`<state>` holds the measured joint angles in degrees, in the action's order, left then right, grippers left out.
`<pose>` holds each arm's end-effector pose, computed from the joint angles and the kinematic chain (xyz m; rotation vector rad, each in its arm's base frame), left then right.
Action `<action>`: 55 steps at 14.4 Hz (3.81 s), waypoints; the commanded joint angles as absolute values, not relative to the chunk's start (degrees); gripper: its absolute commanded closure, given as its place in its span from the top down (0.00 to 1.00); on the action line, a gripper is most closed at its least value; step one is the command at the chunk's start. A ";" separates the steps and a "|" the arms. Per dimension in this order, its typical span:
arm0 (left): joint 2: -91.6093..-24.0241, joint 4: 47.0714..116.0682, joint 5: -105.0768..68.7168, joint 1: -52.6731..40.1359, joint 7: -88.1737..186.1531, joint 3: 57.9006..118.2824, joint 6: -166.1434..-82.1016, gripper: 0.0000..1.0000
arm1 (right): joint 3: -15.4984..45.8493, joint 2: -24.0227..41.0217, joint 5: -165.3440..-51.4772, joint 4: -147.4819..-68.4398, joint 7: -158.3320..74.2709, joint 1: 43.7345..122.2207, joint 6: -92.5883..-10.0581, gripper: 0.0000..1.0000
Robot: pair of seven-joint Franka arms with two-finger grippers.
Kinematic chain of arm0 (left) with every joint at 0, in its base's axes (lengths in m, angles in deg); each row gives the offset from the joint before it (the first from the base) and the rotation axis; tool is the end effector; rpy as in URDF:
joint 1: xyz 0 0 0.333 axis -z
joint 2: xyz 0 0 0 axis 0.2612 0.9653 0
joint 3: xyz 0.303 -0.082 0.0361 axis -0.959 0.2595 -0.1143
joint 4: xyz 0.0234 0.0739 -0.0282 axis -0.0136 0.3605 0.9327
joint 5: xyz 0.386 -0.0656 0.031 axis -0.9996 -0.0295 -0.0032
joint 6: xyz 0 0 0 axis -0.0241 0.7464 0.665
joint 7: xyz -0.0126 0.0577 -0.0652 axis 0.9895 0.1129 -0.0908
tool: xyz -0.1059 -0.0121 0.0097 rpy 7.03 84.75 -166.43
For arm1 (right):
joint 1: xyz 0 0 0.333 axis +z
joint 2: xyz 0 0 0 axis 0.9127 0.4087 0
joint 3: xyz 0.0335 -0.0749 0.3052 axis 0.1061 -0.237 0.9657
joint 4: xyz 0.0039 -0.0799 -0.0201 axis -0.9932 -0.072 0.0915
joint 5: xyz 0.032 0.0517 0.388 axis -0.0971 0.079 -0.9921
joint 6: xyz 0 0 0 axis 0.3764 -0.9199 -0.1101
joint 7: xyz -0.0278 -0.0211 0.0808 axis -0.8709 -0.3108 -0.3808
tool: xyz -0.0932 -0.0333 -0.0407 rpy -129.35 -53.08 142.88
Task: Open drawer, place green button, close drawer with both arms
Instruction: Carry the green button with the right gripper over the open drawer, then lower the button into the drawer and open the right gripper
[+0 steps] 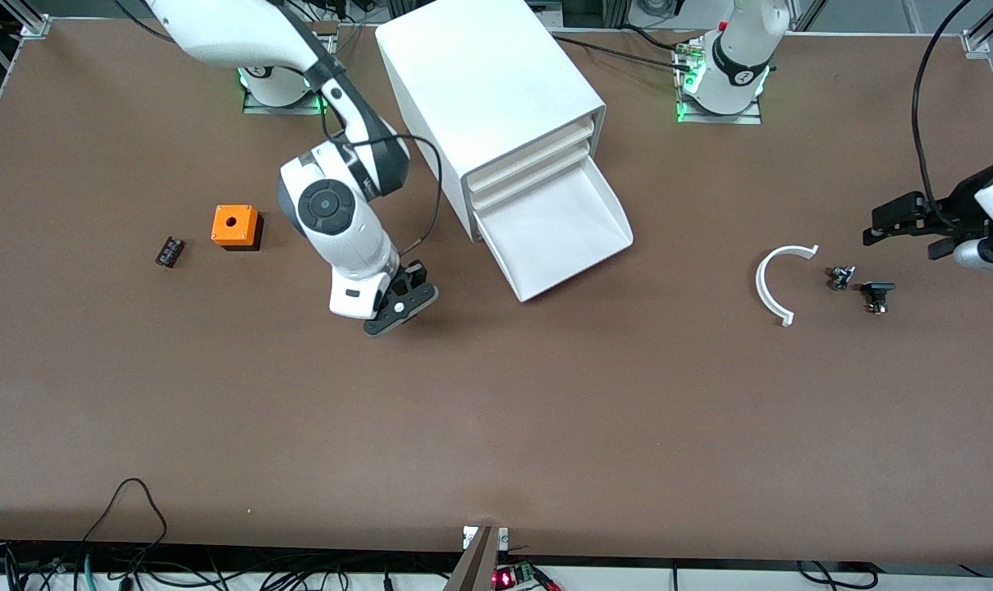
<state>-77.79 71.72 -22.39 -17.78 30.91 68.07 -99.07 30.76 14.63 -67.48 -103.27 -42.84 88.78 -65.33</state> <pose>0.5835 0.0356 0.5740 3.0472 -0.1841 -0.0749 0.5888 0.3623 0.3287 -2.9011 -1.0467 -0.1495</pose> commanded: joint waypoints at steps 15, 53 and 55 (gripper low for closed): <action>-89.49 80.63 -29.02 -16.72 40.25 71.00 -96.16 1.00 | 44.62 18.96 -64.45 -89.27 -84.28 98.30 -53.56 0.34; -75.10 82.75 -19.97 -14.19 47.61 71.26 -116.80 1.00 | 36.38 12.46 -68.75 -83.90 -58.31 93.39 -49.26 1.00; -72.12 85.03 -19.61 -10.85 54.89 73.35 -122.94 1.00 | 31.55 11.84 -68.84 -85.14 -47.96 92.87 -48.73 1.00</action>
